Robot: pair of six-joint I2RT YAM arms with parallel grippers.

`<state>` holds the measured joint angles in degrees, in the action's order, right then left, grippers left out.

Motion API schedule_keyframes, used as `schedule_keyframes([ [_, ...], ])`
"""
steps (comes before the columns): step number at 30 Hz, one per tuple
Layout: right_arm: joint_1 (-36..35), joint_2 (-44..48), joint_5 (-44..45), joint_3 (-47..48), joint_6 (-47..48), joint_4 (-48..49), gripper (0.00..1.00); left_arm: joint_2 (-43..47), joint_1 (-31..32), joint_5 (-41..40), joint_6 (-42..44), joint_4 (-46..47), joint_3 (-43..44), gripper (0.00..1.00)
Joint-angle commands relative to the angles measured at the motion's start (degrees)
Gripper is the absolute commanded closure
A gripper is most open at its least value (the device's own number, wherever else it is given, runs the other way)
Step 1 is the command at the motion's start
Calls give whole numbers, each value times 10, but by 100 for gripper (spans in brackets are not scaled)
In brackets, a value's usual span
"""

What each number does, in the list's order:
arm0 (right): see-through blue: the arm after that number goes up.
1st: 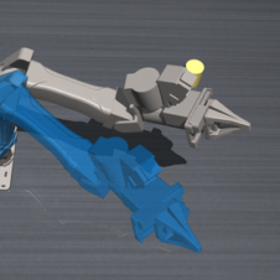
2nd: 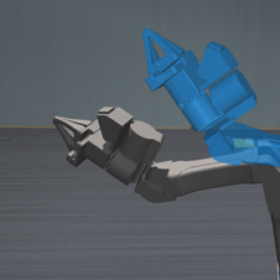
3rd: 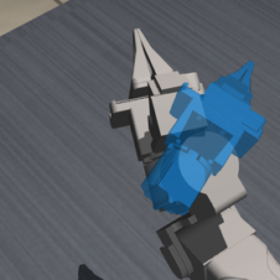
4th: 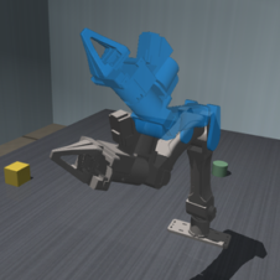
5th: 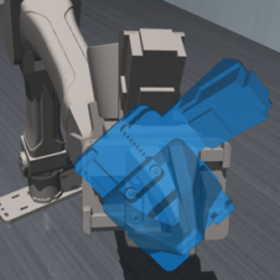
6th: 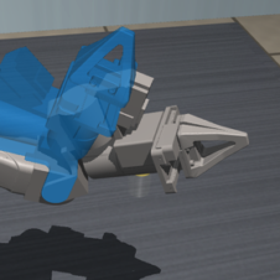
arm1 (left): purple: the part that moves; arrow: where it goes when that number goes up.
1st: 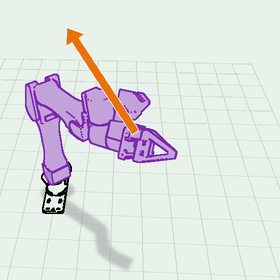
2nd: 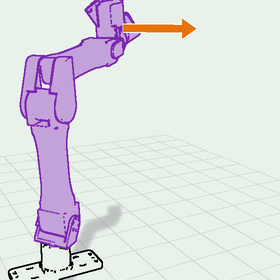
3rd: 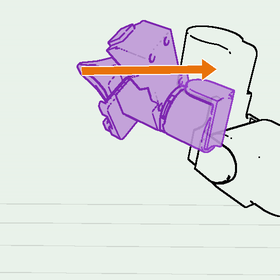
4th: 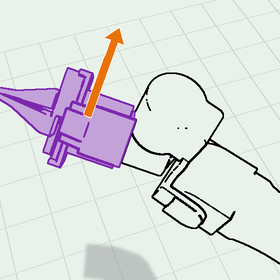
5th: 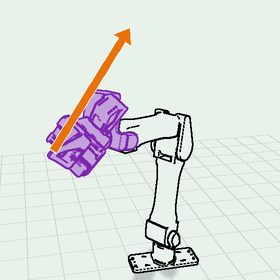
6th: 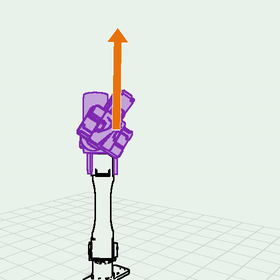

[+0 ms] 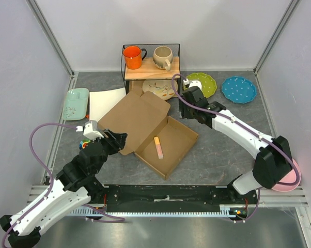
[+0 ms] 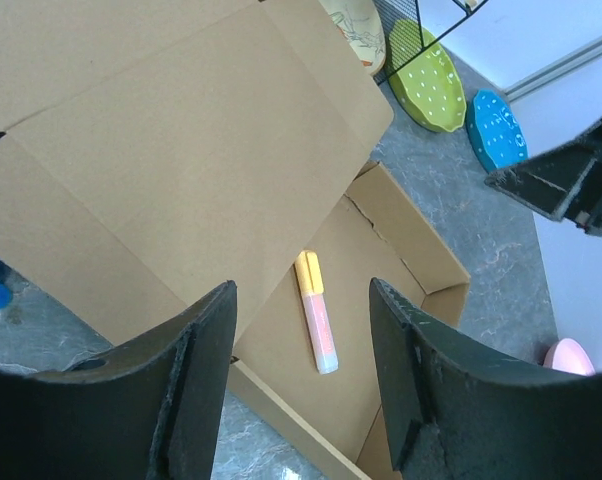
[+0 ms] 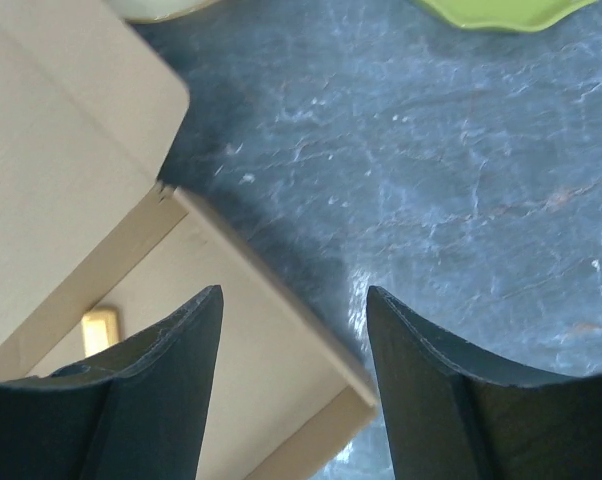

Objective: Fold the paper box

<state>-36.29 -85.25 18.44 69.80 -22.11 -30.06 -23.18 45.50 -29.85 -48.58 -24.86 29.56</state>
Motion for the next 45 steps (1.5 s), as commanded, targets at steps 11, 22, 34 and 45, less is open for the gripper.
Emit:
schedule_keyframes([
  [11, 15, -102, -60, -31, 60, 141, 36, 42, 1, 1, -32, -35, -18, 38],
  [22, -4, -149, -51, -79, 93, 164, 46, 48, 1, 23, -36, -40, -35, 40],
  [34, -27, -74, 98, -229, 25, 241, 82, 27, 1, 26, -38, -34, -40, 40],
  [45, -56, -12, 153, -295, -36, 220, 91, -27, 1, 32, -12, 10, -33, 39],
])
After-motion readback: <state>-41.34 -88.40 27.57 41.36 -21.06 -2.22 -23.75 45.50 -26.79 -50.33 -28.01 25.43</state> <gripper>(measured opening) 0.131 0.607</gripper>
